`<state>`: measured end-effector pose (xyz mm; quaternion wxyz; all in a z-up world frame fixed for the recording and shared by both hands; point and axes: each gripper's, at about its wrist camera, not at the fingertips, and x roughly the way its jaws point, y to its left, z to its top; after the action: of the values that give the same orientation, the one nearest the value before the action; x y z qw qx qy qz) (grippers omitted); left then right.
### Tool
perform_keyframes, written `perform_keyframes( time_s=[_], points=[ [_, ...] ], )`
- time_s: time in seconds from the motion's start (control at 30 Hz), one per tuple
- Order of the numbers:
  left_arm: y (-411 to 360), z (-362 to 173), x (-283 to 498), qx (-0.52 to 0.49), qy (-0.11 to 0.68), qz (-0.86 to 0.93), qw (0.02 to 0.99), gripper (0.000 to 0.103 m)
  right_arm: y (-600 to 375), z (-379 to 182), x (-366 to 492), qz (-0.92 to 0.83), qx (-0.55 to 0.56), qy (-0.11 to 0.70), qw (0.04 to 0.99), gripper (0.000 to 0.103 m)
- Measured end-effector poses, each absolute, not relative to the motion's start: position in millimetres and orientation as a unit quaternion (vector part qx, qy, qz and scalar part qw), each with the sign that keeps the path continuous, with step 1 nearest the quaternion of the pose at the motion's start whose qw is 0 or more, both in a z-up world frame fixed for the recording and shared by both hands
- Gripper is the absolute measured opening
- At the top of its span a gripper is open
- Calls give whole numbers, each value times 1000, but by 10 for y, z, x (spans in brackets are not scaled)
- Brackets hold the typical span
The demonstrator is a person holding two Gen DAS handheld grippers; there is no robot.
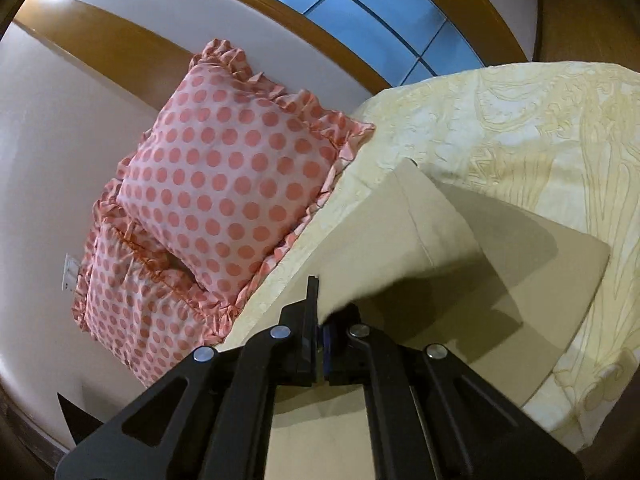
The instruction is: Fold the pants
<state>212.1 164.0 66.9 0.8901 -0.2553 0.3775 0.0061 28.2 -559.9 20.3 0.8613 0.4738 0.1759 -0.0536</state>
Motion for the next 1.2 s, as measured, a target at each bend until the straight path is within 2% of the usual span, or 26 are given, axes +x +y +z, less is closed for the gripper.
perform_keyframes(
  time_s=[0.17,0.23,0.27,0.3,0.33,0.37,0.5,0.63,0.8,0.97,1.03,1.07,1.13,1.17,1.2],
  points=[
    [1541,539,2809,-225,427,47,874,94,-5619,178,336,-53,475,182,859,1],
    [1533,422,3023,-224,454,58,861,77,-5620,171,369,-54,474,184,859,1],
    [1542,329,3130,-227,472,61,850,53,-5630,166,394,-53,473,185,859,1],
    [1548,308,3159,-221,472,75,850,48,-5640,169,414,-52,472,186,860,1],
    [1545,352,3146,-209,459,82,860,11,-5651,180,434,-50,470,186,861,1],
    [1554,378,3123,-214,462,60,858,6,-5664,211,453,-48,467,185,863,1],
    [1662,760,2502,-219,419,39,880,5,-5724,386,329,-38,460,158,873,1],
    [1781,1078,1311,-224,369,10,902,7,-5763,352,125,-57,454,163,874,1],
    [1781,788,319,-224,383,23,896,9,-5841,21,-92,-85,478,191,853,1],
    [1802,313,-77,-250,411,36,876,8,-5807,-56,-264,-113,465,202,855,2],
    [1817,250,-208,-260,393,32,881,9,-5787,-34,-318,-124,452,210,858,2],
    [1816,253,-262,-259,387,34,884,12,-5776,-13,-364,-134,446,211,859,7],
    [1805,272,-333,-256,373,34,891,16,-5772,21,-484,-163,439,204,860,35],
    [1792,273,-356,-254,370,34,893,23,-5773,36,-550,-179,435,193,861,59],
    [1756,287,-352,-253,365,31,896,30,-5770,42,-592,-194,429,185,863,62]
  ],
)
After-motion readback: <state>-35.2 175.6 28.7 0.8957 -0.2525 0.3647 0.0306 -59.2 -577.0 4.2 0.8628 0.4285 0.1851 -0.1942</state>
